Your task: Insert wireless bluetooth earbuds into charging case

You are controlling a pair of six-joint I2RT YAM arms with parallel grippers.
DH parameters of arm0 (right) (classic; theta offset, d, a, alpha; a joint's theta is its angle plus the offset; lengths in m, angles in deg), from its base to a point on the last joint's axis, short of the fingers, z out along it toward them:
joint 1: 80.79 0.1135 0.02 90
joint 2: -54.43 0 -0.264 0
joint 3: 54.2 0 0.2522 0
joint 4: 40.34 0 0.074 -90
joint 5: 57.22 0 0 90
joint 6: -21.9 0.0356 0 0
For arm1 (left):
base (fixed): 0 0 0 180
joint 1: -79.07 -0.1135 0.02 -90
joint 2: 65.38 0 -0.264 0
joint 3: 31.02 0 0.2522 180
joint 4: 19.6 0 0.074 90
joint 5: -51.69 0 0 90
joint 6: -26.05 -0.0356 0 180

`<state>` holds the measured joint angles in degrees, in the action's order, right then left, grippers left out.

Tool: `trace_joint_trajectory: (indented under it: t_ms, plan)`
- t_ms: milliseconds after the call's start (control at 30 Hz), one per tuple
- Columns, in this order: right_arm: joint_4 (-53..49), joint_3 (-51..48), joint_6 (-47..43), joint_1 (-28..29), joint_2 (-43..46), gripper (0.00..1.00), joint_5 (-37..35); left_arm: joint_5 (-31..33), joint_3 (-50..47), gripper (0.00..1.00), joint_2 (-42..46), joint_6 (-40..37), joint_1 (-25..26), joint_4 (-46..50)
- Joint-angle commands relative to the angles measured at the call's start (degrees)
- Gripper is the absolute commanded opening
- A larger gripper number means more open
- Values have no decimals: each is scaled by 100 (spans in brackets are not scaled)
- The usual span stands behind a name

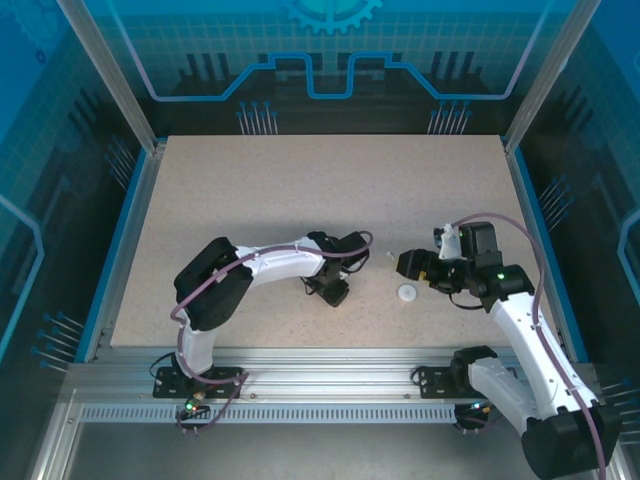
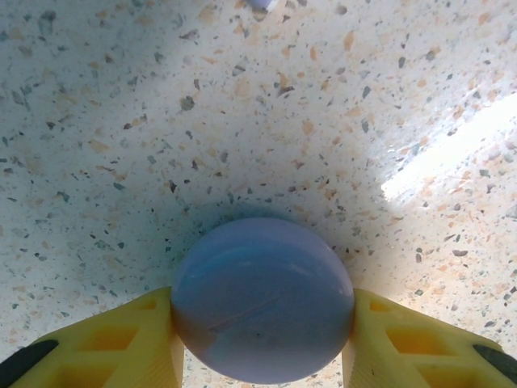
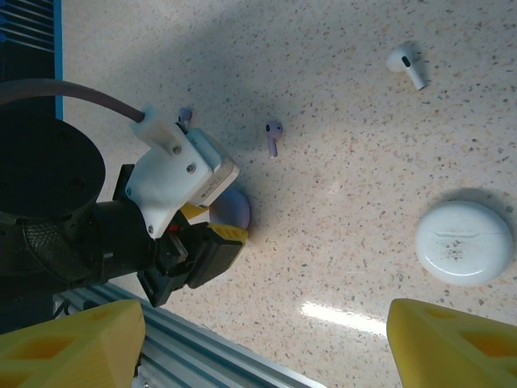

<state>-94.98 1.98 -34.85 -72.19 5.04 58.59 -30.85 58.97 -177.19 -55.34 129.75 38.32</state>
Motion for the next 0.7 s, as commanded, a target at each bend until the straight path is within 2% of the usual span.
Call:
trace_joint_trajectory:
  t_ms: [0, 133, 167, 267, 433, 500, 567, 667]
  plan:
    - [70, -40, -252, -58, -68, 80, 392, -65, -205, 45, 287, -269, -100, -123]
    - [106, -43, -495, -65, -179, 78, 600, -184, -437, 44, 634, -602, -166, -453]
    - [100, -34, -550, -73, -194, 73, 575, -221, -521, 44, 744, -688, -180, -575]
    - [82, 23, -657, -151, -203, 72, 446, -497, -766, 44, 1086, -939, -207, -923]
    - [256, 100, -789, -263, -388, 70, 893, -932, -1114, 43, 1628, -1332, -207, -1422]
    - [181, 224, -927, -196, -504, 64, 986, -1087, -1226, 43, 1831, -1499, -207, -1642]
    - [43, 404, -1109, 11, -575, 63, 879, -1220, -1285, 43, 2035, -1621, -208, -1910]
    - [66, 544, -1224, 122, -696, 62, 1181, -1441, -1292, 42, 2262, -1876, -212, -2202]
